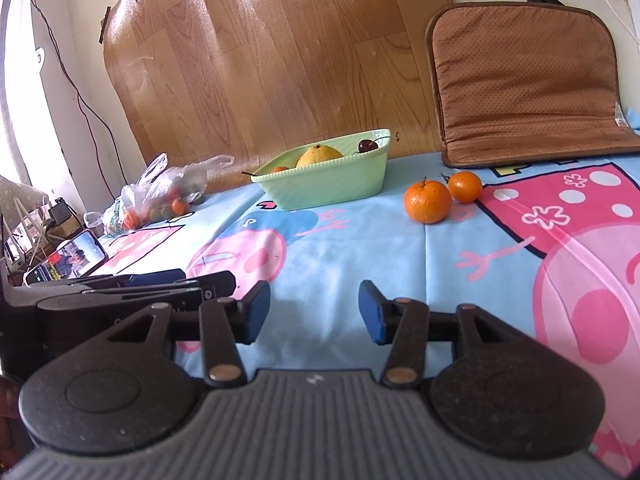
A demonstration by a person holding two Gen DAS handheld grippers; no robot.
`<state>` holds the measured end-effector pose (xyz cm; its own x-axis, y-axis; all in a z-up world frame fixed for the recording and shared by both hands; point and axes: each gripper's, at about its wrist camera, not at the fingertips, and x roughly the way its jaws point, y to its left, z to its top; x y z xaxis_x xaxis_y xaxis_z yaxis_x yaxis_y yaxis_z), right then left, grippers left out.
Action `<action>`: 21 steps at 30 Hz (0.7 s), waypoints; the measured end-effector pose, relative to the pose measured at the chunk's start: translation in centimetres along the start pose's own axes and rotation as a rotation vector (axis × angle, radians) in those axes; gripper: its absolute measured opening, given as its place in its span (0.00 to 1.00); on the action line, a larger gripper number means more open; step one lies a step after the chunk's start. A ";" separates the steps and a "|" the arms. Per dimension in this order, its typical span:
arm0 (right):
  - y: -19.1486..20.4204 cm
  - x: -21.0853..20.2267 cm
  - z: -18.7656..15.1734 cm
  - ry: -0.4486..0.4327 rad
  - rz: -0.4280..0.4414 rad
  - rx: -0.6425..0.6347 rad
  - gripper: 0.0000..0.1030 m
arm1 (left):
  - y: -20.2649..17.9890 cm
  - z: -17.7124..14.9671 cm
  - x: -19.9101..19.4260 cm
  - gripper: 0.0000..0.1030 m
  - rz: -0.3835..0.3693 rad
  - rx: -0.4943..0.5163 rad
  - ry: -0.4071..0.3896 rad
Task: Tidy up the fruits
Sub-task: 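Withdraw both open tools from the bowl toward the loose tangerines, then grasp a tangerine with the left tool while the right tool grasps an orange tomato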
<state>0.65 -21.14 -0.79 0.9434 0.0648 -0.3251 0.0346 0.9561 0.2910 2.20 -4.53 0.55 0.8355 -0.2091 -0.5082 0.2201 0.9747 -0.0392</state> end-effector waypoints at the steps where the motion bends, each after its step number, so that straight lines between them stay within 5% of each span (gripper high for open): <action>1: -0.2 -0.1 0.1 -0.002 0.001 0.011 0.50 | 0.0 0.0 0.1 0.59 -0.001 -0.002 0.005; 11: -7.5 -2.2 4.9 -0.090 -0.165 0.041 0.50 | -5.1 2.7 2.1 0.62 -0.109 0.108 0.008; 16: -12.1 -0.5 8.4 -0.020 -0.140 0.006 0.50 | -9.6 5.1 5.6 0.78 -0.162 0.216 -0.032; 21: -14.1 1.8 10.3 0.030 -0.086 0.029 0.50 | -12.8 6.0 9.4 0.77 -0.162 0.296 -0.038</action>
<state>5.26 -37.45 3.79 0.9262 -0.0079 -0.3770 0.1246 0.9500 0.2864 10.24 -19.44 1.48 0.7949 -0.3676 -0.4828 0.4836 0.8643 0.1381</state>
